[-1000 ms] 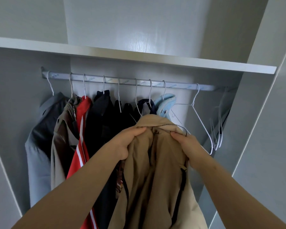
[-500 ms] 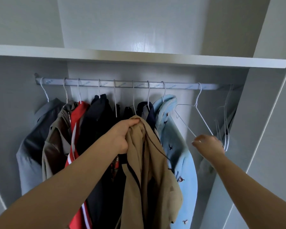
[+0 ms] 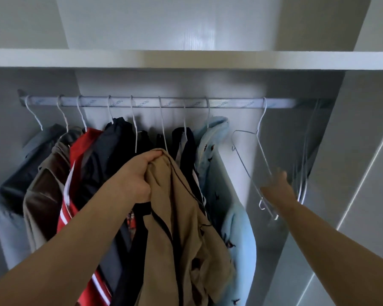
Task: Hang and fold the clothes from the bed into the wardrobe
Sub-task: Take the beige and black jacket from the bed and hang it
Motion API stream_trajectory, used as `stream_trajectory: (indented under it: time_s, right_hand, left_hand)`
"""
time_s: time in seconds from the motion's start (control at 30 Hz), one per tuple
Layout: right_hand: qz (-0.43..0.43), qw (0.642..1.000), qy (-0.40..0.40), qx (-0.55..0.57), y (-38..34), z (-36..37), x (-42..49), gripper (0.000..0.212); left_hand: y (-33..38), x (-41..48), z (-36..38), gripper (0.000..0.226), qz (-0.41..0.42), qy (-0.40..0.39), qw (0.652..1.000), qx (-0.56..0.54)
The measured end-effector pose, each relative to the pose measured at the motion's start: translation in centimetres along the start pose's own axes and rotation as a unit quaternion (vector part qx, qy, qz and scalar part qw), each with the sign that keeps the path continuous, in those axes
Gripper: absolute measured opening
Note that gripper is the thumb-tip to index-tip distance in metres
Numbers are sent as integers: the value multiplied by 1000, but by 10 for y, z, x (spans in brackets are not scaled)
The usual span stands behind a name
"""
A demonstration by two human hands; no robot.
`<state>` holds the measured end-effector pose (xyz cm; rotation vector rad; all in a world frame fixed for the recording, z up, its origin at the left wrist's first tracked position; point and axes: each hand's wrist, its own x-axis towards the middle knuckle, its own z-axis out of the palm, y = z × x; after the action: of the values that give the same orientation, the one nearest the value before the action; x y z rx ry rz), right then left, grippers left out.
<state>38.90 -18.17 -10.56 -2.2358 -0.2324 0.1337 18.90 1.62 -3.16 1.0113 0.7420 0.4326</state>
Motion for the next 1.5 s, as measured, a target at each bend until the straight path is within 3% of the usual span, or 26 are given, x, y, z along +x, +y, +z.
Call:
stream_trajectory:
  time_s: [0.13, 0.27, 0.43, 0.6, 0.7, 0.8, 0.97, 1.13, 1.37, 1.5]
  right_hand:
    - [-20, 995, 4, 101, -18, 1, 20, 26]
    - [-54, 971, 5, 234, -35, -2, 17, 12]
    - [-79, 946, 1, 313, -34, 2, -2, 29]
    - [-73, 941, -18, 329, -12, 20, -40, 25]
    - [-65, 936, 6, 346, 4, 28, -63, 34]
    - [-54, 932, -10, 358, 29, 34, -92, 44]
    - [0, 929, -134, 345, 54, 33, -136, 15]
    - [17, 940, -22, 339, 57, 23, -165, 37]
    - [14, 914, -21, 405, 77, -3, -251, 17]
    - [-64, 941, 86, 320, 90, -18, -305, 53]
  left_hand:
    - [-4, -2, 6, 54, -17, 17, 1000, 1]
    - [-6, -9, 6, 30, -54, 31, 998, -15]
    - [-6, -16, 7, 25, -55, 26, 998, 3]
    - [-8, -18, 2, 38, -46, -5, 999, 28]
    - [-10, -21, -2, 28, -47, -22, 998, 27]
    - [-16, -24, -7, 36, -52, -59, 996, 44]
    - [-29, -45, -10, 13, -93, -94, 990, 47]
    - [-42, -76, -28, 18, -116, -84, 988, 57]
    - [-61, -140, -64, 20, -87, -62, 990, 90]
    - [-72, -181, -84, 20, 3, -27, 993, 115]
